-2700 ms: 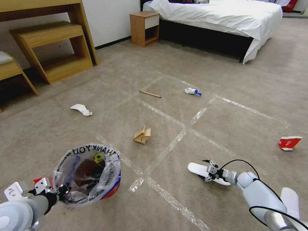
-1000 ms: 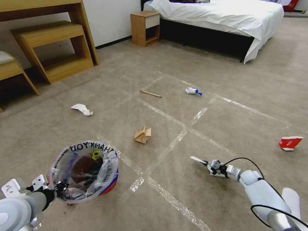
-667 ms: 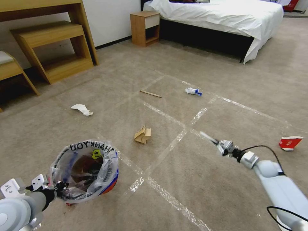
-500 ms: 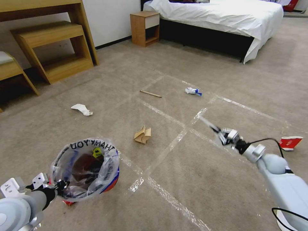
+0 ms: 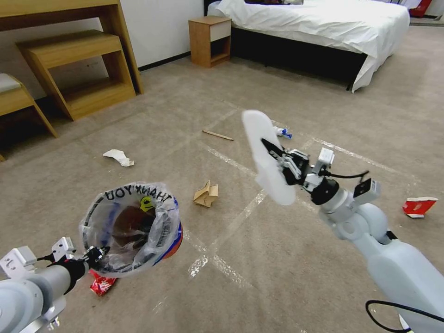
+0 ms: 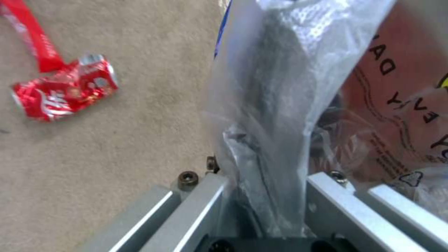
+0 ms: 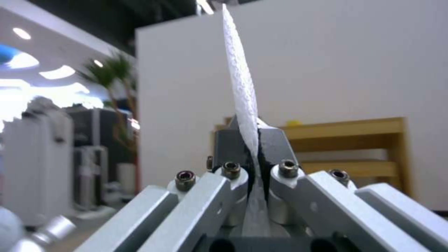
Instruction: Pick up the trash bin and place the garbage on the floor into it.
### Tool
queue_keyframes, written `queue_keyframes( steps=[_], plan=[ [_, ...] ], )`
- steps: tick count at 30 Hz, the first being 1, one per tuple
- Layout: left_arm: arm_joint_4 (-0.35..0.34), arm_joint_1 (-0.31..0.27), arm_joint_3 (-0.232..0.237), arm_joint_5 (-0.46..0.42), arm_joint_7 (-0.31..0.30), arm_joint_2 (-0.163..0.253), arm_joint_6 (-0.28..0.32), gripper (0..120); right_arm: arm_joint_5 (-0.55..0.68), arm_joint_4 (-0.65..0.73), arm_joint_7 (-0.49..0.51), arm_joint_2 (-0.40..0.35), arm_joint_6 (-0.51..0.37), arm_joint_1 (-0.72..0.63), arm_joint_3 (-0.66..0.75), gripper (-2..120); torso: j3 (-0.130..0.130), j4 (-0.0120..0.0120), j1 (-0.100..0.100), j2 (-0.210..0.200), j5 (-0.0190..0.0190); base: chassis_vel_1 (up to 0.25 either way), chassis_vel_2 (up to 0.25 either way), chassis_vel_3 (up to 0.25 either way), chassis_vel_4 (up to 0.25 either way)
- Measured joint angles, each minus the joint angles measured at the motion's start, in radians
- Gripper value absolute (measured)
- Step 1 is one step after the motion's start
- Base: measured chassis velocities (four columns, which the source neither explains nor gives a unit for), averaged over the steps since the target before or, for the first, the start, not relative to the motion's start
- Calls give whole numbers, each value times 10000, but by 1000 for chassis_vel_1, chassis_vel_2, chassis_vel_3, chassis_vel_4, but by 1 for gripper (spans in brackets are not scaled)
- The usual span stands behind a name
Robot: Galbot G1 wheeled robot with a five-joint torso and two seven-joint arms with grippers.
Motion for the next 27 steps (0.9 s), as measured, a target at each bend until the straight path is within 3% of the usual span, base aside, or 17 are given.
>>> queue_keyframes(
  steps=[6,8,11,15,20,27],
  plan=[
    [186,-264,481,316,418,-121,9,0,86,-64,-144,254,-70,372,-754,0,0,0,0,0,-1,0,0,0,0],
    [403,-432,865,791,813,-302,9,0,-131,-361,-208,554,-17,735,-1582,0,1,-5,0,-1,0,0,0,0,0],
    [546,-495,1071,1061,889,-518,49,0,-410,-745,-236,985,17,1249,-2527,0,1,0,0,0,1,0,0,0,0],
    [600,-458,1101,1213,890,-711,101,0,-417,-1067,-224,1656,-9,2007,-3825,0,2,3,0,-1,0,0,0,0,0],
    [729,-565,1100,1099,724,-636,154,0,-459,-1400,-236,2398,-57,2493,-4933,0,2,0,0,-1,-1,0,0,0,0],
    [784,-408,1115,1054,649,-511,286,0,-634,-1711,-235,3269,-47,2820,-5577,0,1,1,0,-1,-1,0,0,0,0]
  ],
)
